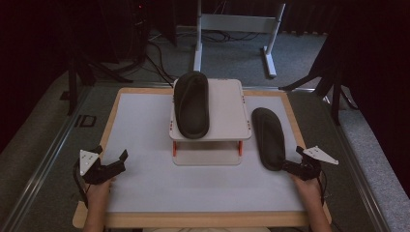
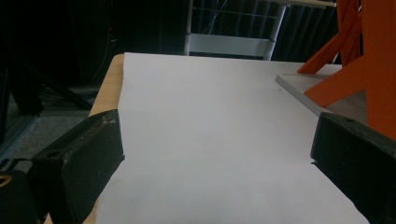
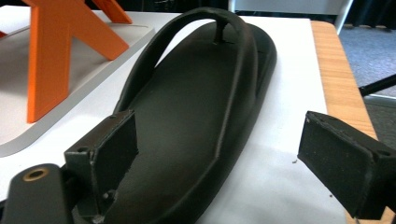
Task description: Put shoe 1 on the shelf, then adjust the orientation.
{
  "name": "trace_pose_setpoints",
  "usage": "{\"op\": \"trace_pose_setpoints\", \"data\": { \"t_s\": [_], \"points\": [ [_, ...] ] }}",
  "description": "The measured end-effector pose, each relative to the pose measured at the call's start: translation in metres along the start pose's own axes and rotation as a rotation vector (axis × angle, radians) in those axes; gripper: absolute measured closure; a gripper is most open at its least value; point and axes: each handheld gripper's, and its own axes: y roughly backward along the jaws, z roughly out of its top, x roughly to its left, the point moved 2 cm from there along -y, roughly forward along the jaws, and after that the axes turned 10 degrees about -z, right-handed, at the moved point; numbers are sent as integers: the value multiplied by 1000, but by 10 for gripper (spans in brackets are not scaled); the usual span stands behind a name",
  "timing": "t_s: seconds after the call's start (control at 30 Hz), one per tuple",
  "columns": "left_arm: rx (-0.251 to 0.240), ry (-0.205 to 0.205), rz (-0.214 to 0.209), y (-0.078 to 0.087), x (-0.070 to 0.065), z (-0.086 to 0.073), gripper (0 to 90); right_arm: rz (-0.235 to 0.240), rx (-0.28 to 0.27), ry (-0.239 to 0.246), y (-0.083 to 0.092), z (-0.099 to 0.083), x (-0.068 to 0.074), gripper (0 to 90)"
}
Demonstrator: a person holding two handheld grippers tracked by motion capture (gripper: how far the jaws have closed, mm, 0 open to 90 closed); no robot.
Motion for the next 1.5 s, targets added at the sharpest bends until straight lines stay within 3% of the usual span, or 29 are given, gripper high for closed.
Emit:
{"op": "trace_pose_setpoints", "data": {
  "t_s": [0.17,0.2,0.23,0.27,0.5,0.63,0.67,0.83,0.9,1.03,1.1,1.23,1.5],
  "points": [
    [6,-21,1,0,-2,0,22,-21,-4,-24,0,0,-3,111],
    [6,-24,-2,0,-3,0,21,-48,-15,-19,0,0,-3,110],
    [7,-26,-1,0,-3,0,21,-48,-15,-19,0,0,-3,110],
    [6,-27,-3,0,-3,-1,22,-40,-18,-8,1,0,-2,176],
    [6,-28,-1,0,-4,-1,22,-23,-2,-55,0,0,-7,191],
    [13,-30,-4,-1,-4,0,21,-13,53,-76,1,1,-10,213],
    [9,-27,-9,0,-3,-1,21,-13,88,-59,3,1,-11,199],
    [9,-26,-12,0,-3,-1,22,-6,151,-23,9,6,-13,207],
    [12,-26,-12,0,-3,-1,21,-31,197,-8,11,10,-14,216],
    [15,-26,-14,-1,-3,0,22,-8,301,-15,11,15,-19,259],
    [15,-25,-15,-1,-3,0,22,-19,342,-4,9,18,-21,259],
    [15,-24,-15,-1,-3,0,21,-19,387,19,8,27,-23,233],
    [15,-25,-18,-1,-3,-1,21,-50,412,43,0,50,-25,285]
  ]
}}
